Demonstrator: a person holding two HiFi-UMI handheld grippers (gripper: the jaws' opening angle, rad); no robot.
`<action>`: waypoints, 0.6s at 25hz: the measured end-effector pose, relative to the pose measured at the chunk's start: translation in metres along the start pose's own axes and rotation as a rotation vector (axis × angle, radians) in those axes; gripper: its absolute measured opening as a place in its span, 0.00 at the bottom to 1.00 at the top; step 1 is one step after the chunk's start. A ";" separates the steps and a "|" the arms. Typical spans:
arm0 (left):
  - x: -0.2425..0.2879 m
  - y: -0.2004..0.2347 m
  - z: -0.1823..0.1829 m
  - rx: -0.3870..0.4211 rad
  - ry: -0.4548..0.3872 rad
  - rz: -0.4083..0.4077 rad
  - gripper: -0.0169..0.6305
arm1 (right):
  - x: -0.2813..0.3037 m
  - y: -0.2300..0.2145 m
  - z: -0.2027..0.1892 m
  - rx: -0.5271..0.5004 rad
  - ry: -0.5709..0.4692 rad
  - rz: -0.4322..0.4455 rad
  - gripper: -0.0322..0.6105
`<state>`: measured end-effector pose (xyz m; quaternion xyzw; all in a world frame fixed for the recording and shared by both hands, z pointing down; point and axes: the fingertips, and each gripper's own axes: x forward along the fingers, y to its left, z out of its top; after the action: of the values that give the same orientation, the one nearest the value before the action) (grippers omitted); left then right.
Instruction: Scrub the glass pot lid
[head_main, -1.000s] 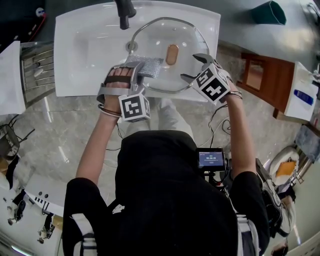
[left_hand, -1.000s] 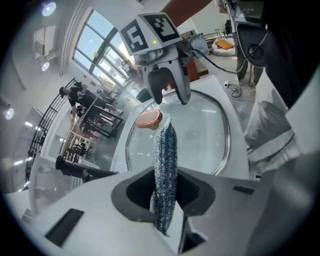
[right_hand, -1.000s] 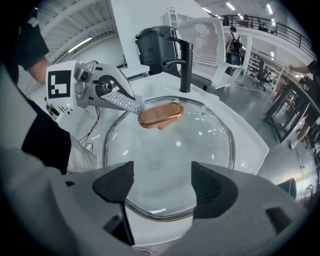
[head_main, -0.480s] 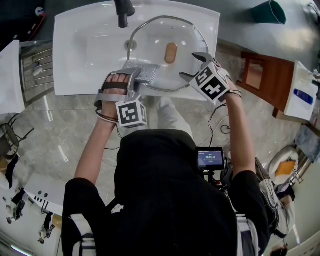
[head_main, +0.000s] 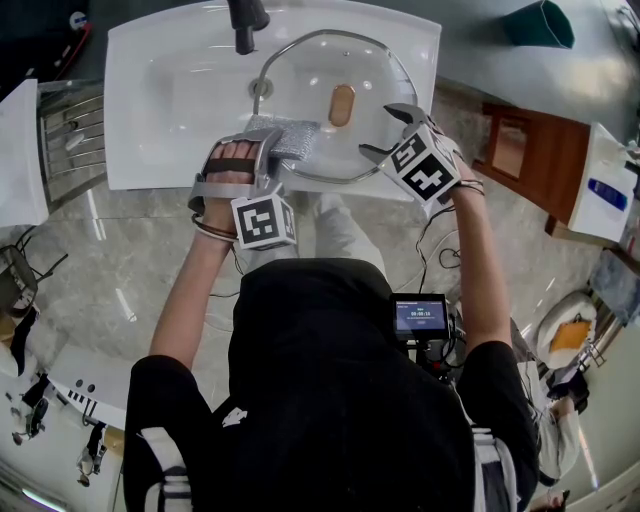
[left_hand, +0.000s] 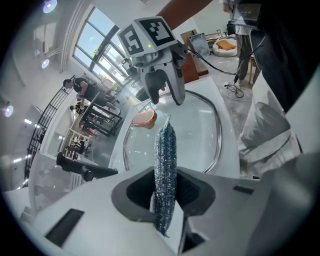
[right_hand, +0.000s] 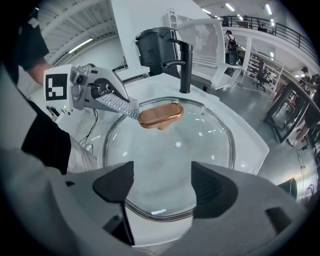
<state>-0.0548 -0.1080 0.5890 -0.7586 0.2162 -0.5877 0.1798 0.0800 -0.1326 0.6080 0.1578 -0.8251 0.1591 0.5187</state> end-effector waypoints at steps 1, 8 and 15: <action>0.001 0.002 0.000 0.000 0.000 0.001 0.14 | 0.000 0.000 0.000 0.000 0.000 0.001 0.57; 0.010 0.016 0.001 0.003 -0.004 0.023 0.14 | 0.001 0.000 0.000 -0.004 -0.002 0.004 0.57; 0.020 0.033 0.001 -0.025 -0.005 0.040 0.15 | 0.000 0.001 0.000 -0.003 -0.004 0.004 0.57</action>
<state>-0.0533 -0.1462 0.5880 -0.7577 0.2381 -0.5795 0.1826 0.0799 -0.1314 0.6080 0.1556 -0.8267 0.1586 0.5170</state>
